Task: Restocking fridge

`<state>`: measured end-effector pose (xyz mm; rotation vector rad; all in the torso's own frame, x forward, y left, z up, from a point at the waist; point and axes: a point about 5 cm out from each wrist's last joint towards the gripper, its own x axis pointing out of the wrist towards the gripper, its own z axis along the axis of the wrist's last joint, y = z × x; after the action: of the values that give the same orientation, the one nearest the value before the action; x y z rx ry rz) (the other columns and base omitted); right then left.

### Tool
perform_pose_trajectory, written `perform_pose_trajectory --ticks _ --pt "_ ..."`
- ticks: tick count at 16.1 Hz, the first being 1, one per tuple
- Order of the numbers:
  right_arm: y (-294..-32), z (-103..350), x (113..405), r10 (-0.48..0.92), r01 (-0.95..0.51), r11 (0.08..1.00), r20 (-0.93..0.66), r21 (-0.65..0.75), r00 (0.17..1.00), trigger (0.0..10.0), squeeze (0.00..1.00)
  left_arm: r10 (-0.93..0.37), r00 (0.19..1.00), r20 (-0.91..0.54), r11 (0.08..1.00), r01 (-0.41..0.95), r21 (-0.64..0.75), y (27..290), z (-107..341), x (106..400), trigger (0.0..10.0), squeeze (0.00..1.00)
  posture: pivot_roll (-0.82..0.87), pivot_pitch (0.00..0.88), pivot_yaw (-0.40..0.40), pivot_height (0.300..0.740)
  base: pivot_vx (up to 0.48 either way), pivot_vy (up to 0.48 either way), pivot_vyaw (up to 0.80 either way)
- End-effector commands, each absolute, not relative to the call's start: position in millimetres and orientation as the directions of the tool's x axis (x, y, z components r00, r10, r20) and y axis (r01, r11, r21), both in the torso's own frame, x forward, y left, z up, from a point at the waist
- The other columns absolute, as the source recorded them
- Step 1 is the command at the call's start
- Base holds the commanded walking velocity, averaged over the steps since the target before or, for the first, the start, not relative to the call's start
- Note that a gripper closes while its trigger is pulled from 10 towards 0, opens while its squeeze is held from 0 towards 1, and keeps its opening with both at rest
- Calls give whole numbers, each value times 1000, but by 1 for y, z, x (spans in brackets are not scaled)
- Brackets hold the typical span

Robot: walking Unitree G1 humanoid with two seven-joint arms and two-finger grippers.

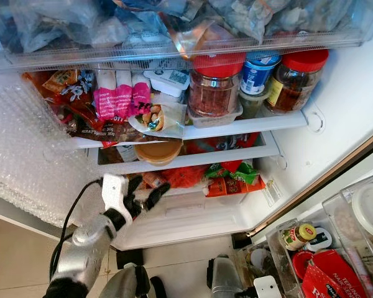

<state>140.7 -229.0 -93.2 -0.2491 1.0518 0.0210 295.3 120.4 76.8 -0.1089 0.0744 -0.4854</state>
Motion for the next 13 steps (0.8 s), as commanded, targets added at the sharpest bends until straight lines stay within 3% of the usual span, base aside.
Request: perform_pose_trajectory --ticks 1,2,7,9,13 --pt "-227 -100 125 -99 -138 974 -887 -179 451 10000 0 -440 897 -54 898 438 -46 123 76 292 10000 0 -181 200 30 664 0 0 0" --pt "-226 -100 125 -98 -138 974 -887 -178 451 10000 0 -409 911 -54 911 411 31 126 74 289 10000 0 -180 194 33 664 0 0 0" --pt "-226 -100 124 -98 -138 974 -888 -178 450 10000 0 -355 933 -57 927 359 105 130 66 278 10000 0 -180 181 34 664 0 0 0" --pt "-226 -100 123 -98 -139 974 -888 -177 449 10000 0 -346 937 -51 912 349 216 132 64 278 10000 0 -180 175 35 664 0 0 0" --pt "-226 -100 123 -99 -137 975 -889 -178 447 10000 0 -319 946 -58 923 324 208 133 60 277 10000 0 -181 169 36 664 0 0 0"
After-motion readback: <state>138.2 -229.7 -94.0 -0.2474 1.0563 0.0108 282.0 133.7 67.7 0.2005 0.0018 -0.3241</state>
